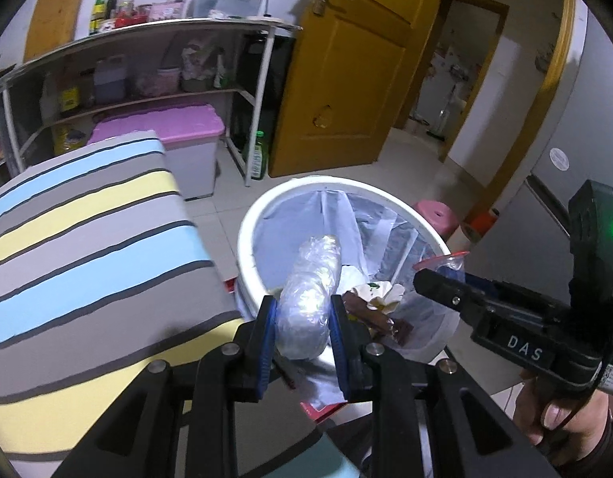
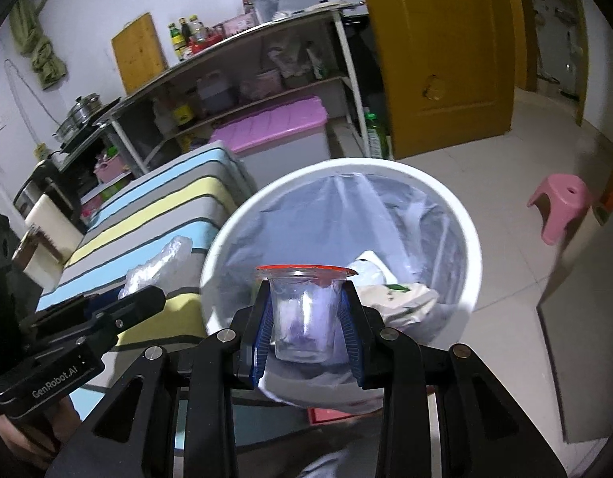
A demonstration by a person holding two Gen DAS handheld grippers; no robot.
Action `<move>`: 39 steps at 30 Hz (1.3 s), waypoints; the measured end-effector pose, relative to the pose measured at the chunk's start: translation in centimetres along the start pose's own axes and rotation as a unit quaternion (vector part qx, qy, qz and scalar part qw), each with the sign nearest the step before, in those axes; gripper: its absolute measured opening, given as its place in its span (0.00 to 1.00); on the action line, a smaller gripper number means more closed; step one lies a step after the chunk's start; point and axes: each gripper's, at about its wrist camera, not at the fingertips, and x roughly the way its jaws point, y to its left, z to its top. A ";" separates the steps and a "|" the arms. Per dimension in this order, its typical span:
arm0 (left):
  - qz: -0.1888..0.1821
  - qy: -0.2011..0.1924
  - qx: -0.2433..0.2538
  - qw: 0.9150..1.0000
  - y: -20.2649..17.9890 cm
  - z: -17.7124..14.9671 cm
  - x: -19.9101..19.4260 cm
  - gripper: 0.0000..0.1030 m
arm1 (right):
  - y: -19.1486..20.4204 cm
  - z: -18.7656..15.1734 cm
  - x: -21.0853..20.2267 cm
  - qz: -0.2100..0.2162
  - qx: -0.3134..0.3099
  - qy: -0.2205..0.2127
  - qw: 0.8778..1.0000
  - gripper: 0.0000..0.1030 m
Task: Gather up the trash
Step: 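Carry the clear cup and foam wrap over the white bin with both tools, then open both tools to drop the cup and foam wrap into the bin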
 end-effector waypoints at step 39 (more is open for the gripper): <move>0.015 0.004 -0.010 1.000 0.1 0.4 1.7 0.38 | -1.7 0.4 -0.1 -0.019 0.000 -0.007 1.000 0.41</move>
